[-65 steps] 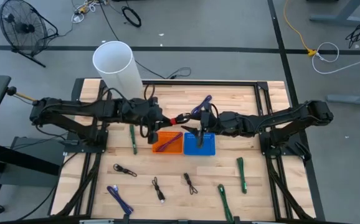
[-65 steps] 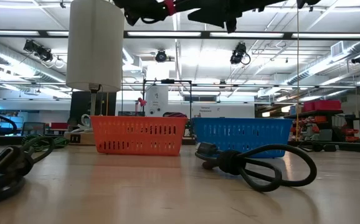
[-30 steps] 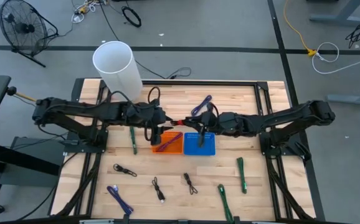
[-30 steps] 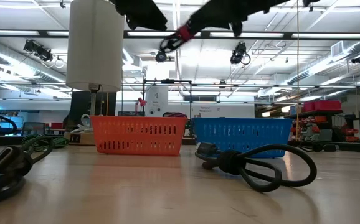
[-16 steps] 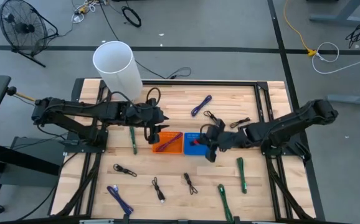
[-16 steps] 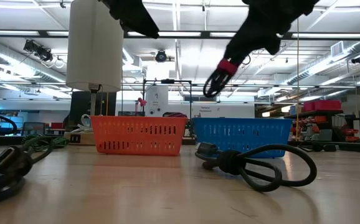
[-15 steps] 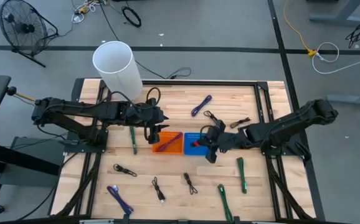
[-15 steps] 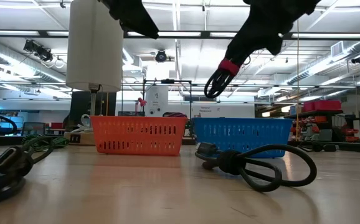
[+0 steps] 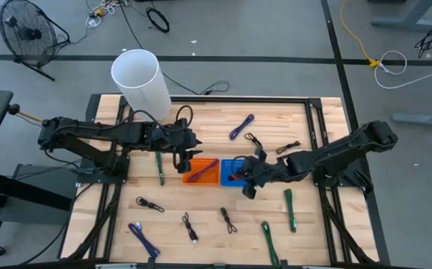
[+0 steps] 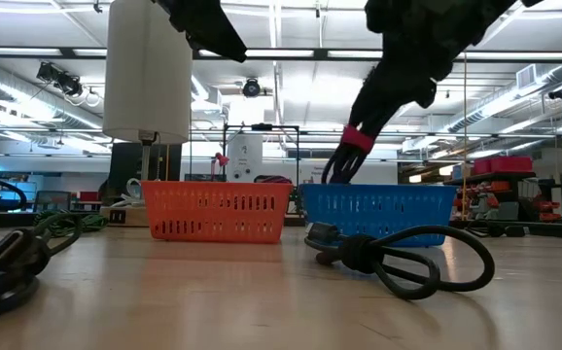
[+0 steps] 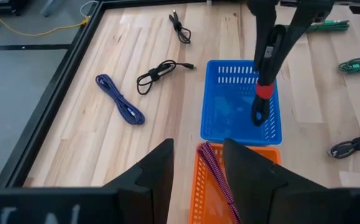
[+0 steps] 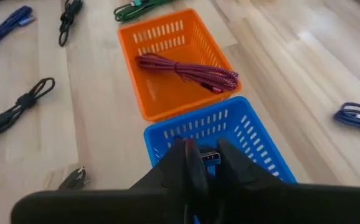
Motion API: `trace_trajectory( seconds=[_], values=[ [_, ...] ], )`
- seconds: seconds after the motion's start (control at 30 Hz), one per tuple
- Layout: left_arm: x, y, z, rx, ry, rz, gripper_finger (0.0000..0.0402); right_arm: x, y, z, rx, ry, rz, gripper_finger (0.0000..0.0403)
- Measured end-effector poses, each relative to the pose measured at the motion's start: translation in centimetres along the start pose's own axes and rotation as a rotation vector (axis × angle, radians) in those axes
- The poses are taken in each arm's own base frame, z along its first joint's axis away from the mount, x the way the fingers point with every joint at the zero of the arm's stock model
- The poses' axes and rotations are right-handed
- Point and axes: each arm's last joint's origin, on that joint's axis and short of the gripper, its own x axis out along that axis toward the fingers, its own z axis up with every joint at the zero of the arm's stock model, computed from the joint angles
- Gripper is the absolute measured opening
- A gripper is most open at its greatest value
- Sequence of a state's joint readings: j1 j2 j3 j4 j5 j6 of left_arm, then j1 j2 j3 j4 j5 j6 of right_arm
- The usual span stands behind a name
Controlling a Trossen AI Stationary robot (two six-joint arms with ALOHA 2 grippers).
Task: Pick & Place USB Port
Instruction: Put the black charger cable into the blue bin
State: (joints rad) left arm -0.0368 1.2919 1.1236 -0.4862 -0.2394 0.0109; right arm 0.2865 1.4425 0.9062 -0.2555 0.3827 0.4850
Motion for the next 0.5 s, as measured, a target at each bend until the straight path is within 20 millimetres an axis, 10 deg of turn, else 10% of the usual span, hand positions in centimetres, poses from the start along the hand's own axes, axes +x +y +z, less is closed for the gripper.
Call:
trace_trajectory(
  seconds=[0.5],
  values=[
    [0.0,0.0,0.0,0.000,0.000,0.000,0.0142,3.2,-1.2,0.0,0.009,0.045,0.010,0.0044]
  ],
)
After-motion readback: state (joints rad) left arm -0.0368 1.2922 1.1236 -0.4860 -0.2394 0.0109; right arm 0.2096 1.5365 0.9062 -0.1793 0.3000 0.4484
